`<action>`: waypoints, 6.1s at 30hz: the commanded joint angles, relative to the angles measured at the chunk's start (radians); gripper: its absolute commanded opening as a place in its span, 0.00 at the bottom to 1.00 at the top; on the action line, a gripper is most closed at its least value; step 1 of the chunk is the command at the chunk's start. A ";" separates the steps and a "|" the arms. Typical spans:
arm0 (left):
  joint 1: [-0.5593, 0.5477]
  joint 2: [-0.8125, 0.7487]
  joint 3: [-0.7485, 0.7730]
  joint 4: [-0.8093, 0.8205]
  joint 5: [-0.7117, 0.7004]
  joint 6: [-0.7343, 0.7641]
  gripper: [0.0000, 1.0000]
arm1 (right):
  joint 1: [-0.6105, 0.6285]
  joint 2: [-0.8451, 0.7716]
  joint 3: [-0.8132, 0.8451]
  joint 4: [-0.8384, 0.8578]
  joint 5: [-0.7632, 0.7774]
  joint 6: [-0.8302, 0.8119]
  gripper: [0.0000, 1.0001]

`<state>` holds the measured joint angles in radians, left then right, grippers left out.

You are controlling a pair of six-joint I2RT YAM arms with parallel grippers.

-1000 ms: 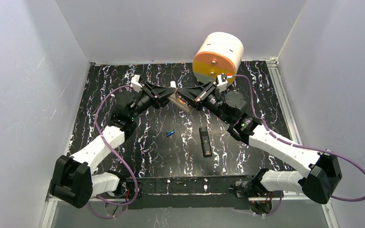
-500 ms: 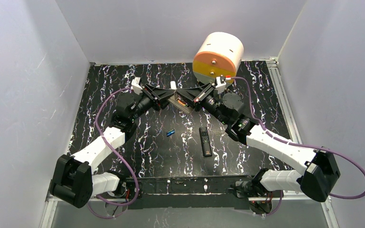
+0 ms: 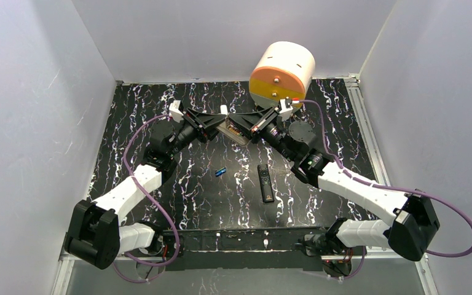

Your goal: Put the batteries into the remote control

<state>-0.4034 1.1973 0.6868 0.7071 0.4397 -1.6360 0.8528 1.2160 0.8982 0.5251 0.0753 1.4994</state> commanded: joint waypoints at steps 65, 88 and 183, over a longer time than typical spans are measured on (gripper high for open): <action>0.019 0.060 0.031 0.177 -0.075 -0.014 0.00 | 0.000 -0.265 -0.064 -0.309 0.122 -0.086 0.48; 0.026 0.128 0.099 0.152 0.318 0.119 0.00 | -0.050 -0.220 -0.014 -0.441 -0.025 -0.310 0.97; 0.027 0.094 0.128 0.137 0.524 0.250 0.00 | -0.195 -0.029 -0.068 -0.091 -0.794 -0.533 0.70</action>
<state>-0.3763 1.3407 0.7677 0.8387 0.9001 -1.4395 0.6559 1.1610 0.7536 0.4942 -0.5797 1.1137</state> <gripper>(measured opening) 0.255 0.742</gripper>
